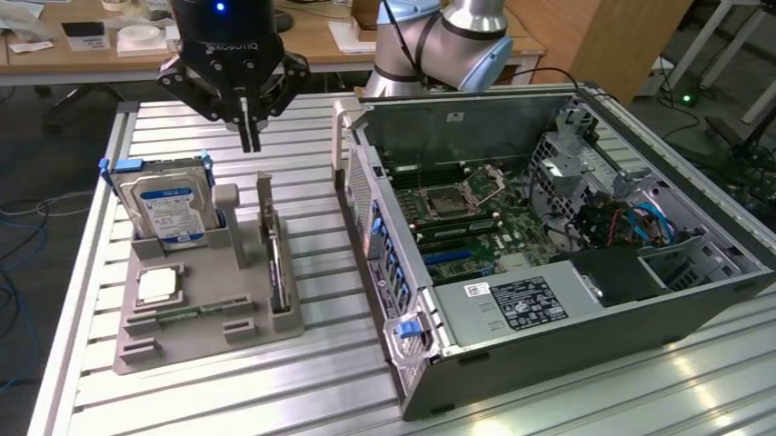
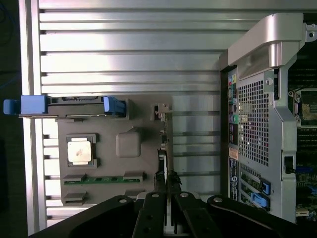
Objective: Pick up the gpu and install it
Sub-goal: 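Pick up the gpu and move the gpu toward the slot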
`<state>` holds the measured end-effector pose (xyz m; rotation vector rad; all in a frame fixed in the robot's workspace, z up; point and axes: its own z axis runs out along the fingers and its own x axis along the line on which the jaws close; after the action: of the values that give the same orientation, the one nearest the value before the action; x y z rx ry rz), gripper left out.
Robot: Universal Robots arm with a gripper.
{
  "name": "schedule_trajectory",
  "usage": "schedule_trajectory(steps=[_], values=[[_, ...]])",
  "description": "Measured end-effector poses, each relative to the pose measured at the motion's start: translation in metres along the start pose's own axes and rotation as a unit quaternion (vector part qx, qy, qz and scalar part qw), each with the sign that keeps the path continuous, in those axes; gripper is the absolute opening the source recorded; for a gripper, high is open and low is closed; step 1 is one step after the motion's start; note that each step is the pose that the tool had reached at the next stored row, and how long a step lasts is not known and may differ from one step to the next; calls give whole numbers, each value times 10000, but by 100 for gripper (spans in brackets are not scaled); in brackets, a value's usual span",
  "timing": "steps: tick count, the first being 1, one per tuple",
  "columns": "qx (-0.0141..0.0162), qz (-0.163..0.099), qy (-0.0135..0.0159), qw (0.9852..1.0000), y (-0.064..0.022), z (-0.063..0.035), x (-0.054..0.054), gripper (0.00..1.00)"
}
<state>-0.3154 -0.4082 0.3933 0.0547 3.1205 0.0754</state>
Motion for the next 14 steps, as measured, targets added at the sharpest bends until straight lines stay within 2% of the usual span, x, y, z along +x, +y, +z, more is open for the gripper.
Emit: schedule_trajectory(steps=[2,3,5,6,7,8,9,10,11,14], values=[[0,0,0,10000,0,0,0,24],[0,0,0,10000,0,0,0,24],[0,0,0,10000,0,0,0,35],[0,0,0,10000,0,0,0,35],[0,0,0,10000,0,0,0,41],[0,0,0,10000,0,0,0,41],[0,0,0,10000,0,0,0,47],[0,0,0,10000,0,0,0,47],[0,-1,0,10000,0,0,0,53],[-2,-59,7,10000,-2,9,1,53]])
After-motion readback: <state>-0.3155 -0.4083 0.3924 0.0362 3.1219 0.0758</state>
